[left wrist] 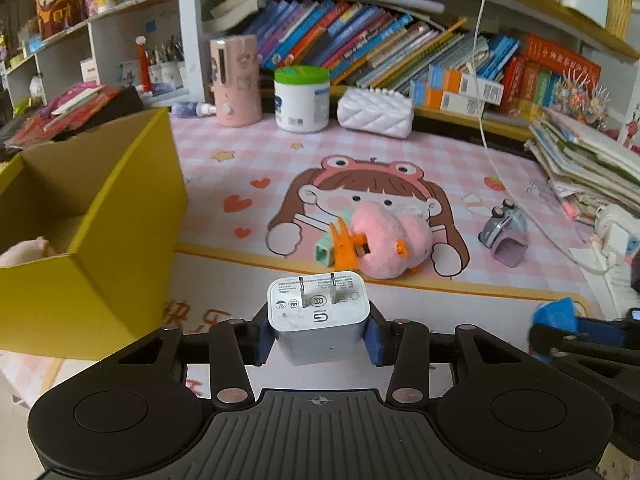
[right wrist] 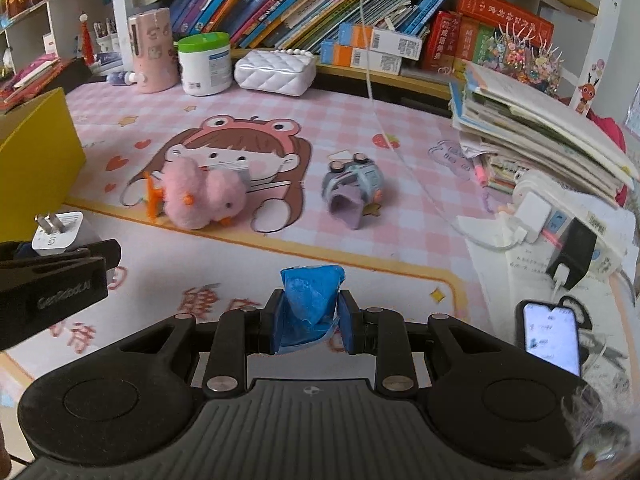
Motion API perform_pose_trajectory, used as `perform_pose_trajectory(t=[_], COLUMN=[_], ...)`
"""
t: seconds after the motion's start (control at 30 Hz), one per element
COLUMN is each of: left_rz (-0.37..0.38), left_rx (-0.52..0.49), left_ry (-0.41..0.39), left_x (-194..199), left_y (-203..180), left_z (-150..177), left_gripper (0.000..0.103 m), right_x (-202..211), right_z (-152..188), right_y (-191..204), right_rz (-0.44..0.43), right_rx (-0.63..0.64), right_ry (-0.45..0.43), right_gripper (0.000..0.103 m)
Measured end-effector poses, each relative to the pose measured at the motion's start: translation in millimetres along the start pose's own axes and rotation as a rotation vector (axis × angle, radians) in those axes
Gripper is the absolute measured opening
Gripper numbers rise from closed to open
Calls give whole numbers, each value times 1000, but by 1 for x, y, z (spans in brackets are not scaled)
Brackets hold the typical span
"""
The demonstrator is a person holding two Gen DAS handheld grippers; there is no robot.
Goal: Organize objects
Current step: 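Lift and carry the charger and the blue cup toward the yellow box with both grippers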
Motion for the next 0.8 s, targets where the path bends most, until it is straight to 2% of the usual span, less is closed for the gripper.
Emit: perform_pose_trajectory(t=[0.17, 0.53, 0.8], left_rz=[11, 8, -49], left_rx=[-8, -10, 28], left_ry=[-25, -27, -29], left_x=[20, 57, 90], left_y=[15, 65, 129], left_z=[1, 19, 30], left_gripper=[42, 42, 42], right_x=[12, 42, 70], right_z=[0, 11, 20], right_y=[23, 84, 144], right_rz=[-15, -46, -89], right_rx=[21, 56, 96], right_ry=[-14, -22, -32], right_gripper=[25, 25, 25])
Point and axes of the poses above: each gripper's, at about its wrist camera, not at the fingertips, and x roughly against the way its jaws point, y to its left, z to its underside, the point moved 10 cm from there along -x, roughly the way its jaws point, and after that the axes turned 14 degrees about -y, right-handed, at the moved point
